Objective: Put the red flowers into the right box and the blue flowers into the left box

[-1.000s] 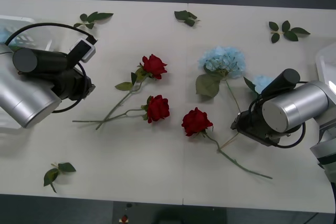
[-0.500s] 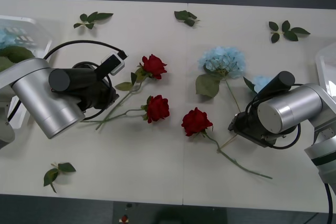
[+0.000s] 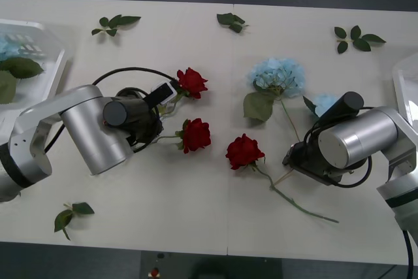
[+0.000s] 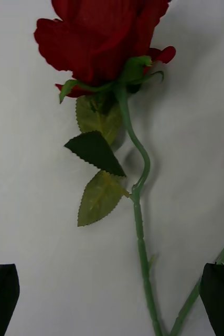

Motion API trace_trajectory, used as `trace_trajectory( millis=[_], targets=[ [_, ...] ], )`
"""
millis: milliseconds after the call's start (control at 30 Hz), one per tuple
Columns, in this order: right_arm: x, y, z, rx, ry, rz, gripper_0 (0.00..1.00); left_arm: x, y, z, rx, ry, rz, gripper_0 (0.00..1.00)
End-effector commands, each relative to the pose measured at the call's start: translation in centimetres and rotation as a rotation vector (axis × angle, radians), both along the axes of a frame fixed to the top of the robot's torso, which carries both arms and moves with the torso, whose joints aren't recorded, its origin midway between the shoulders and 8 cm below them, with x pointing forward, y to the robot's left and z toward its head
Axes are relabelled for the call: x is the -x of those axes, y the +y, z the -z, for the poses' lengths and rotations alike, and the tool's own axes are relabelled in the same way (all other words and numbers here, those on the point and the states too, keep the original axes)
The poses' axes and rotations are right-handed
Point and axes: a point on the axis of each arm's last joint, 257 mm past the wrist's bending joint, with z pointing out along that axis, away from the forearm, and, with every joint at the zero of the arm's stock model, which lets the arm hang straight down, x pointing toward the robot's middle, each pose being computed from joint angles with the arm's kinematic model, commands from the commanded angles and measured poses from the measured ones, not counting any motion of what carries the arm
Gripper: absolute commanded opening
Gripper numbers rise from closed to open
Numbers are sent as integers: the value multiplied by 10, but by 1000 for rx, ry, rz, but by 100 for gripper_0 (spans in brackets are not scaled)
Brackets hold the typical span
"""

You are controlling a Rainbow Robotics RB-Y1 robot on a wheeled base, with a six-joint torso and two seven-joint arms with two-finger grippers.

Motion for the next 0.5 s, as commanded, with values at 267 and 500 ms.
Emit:
trace_trajectory(
  millis=[267,500],
  targets=[
    [-10,6,-6,3,-27,-31,94,13,-29,7,-10,5,73,100],
    [-10,6,-6,3,-27,-31,0,24,-35,23,-47,4,96,100]
  ],
)
